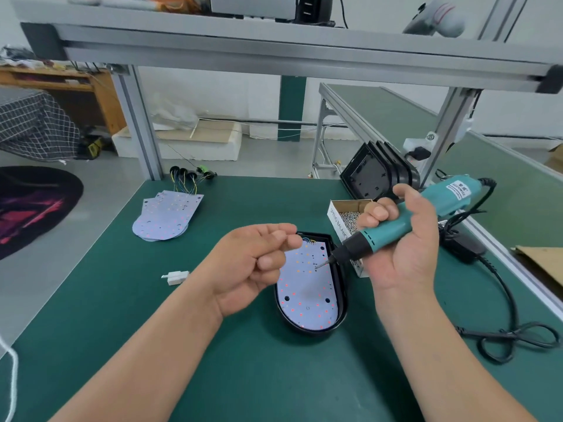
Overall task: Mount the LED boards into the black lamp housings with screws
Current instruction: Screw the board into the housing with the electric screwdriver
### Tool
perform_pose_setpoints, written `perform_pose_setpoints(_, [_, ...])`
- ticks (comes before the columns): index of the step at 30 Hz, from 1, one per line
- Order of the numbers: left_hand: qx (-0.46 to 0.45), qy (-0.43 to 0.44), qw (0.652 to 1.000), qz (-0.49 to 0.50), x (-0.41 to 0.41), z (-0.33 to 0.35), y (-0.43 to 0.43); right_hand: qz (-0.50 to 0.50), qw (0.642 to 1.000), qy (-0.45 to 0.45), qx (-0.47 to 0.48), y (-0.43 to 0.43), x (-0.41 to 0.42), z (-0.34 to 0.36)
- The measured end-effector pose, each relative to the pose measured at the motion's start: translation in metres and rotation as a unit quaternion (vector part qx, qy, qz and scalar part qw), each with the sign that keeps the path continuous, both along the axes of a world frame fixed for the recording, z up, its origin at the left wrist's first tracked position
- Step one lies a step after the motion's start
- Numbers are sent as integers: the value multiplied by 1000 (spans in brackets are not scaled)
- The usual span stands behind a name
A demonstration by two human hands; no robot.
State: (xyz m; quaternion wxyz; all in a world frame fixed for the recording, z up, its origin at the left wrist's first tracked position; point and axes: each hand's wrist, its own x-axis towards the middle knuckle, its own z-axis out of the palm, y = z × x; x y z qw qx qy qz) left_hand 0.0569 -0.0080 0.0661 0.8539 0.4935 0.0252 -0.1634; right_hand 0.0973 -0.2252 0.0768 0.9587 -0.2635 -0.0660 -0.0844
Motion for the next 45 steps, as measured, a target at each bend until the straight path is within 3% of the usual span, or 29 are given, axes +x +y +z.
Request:
perform_pose_setpoints(6, [17, 1, 1000, -19, -9, 0, -11, 4, 1000, -11, 26, -1, -3, 4])
perform_pose_setpoints(12, [-127, 72, 989, 4, -8, 5, -9, -1, 999, -6, 38, -1, -5, 6])
perform_pose_setpoints(23, [34, -12, 999, -28, -13, -1, -14, -2, 999, -12, 35, -1, -7, 9])
perform_pose_setpoints(45, [23, -27, 997, -70, -22, -2, -23, -2, 998, -44, 52, -3, -10, 15])
